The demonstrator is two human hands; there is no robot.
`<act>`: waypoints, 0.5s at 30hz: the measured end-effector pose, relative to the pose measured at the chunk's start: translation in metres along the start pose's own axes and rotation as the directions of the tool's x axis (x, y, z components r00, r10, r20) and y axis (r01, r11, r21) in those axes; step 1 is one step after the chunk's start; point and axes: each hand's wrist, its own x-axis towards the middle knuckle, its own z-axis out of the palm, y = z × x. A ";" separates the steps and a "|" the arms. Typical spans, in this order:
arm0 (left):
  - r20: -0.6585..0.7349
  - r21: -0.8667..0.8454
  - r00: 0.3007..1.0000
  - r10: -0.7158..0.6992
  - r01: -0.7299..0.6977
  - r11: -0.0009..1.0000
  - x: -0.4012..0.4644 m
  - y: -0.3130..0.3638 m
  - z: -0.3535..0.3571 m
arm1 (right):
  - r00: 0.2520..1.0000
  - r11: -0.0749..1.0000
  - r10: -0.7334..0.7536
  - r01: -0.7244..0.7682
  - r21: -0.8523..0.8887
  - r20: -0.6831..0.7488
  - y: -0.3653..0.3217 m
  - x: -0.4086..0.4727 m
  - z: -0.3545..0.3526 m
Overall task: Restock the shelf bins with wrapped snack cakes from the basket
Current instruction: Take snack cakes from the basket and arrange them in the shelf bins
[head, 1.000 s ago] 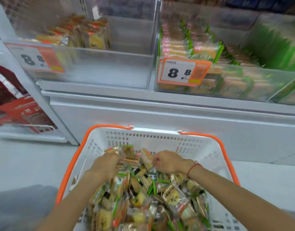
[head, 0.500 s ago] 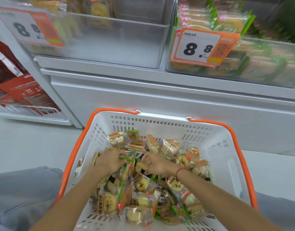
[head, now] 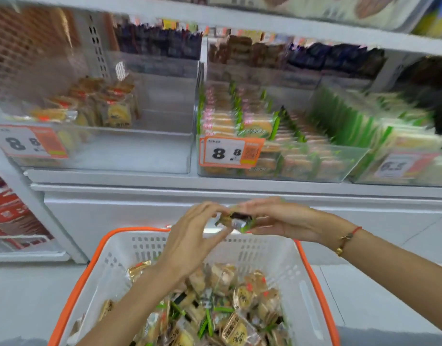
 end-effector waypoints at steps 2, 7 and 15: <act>-0.067 -0.153 0.992 -0.104 0.093 0.984 0.016 0.016 -0.006 | 1.000 0.992 -0.025 0.025 0.125 0.002 -0.017 -0.013 -0.008; 0.118 -0.695 0.917 -0.381 0.350 0.628 0.047 0.047 -0.024 | 0.975 0.986 -0.163 0.166 0.007 -0.150 -0.045 -0.030 -0.022; 0.138 -0.711 0.921 -0.365 0.349 0.610 0.062 0.073 -0.031 | 0.841 0.854 -0.482 0.388 -0.347 -0.246 -0.052 -0.036 -0.017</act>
